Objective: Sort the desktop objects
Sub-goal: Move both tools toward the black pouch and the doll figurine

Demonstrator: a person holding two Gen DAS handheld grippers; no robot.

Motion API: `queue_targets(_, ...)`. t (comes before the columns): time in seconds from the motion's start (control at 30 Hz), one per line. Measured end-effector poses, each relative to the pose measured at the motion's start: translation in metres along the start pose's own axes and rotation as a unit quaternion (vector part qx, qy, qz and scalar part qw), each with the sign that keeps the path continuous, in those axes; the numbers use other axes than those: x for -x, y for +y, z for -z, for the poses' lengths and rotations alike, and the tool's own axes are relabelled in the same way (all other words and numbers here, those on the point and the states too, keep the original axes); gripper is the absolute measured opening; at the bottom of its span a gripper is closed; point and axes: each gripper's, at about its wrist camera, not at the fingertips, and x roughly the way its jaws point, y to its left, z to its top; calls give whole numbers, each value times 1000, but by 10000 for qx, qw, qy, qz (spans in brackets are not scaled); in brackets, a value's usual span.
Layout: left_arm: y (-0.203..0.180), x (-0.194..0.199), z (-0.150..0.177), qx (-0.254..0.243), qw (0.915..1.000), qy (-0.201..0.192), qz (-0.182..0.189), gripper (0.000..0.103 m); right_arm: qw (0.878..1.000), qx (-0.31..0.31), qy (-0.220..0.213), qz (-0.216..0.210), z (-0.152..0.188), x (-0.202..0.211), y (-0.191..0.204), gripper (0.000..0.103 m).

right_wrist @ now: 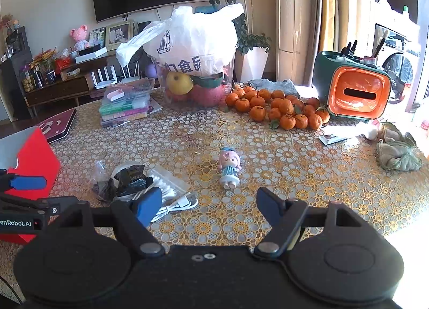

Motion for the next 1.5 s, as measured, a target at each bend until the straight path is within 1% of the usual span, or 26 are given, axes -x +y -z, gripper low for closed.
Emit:
queue_targets(0.53, 6, -48, -6, 266, 9994, 158, -136, 83, 9997, -91, 213, 19, -7, -56, -12, 76)
queue_targets(1.0, 9, -74, -7, 363, 9988, 252, -194, 83, 9988, -229, 416, 102, -9, -98, -23, 73)
queue_targets(1.1, 10, -78, -6, 378, 9986, 270, -234, 83, 9985, -234, 465, 152, -9, -107, -24, 70)
queue_targets(1.17, 10, -80, -6, 349, 9987, 282, -236, 83, 9983, -219, 509, 161, -9, -114, -24, 63)
queue_targets(1.5, 13, -85, -5, 334, 9988, 233, -256, 82, 9978, -179, 575, 262, -10, -135, -22, 58)
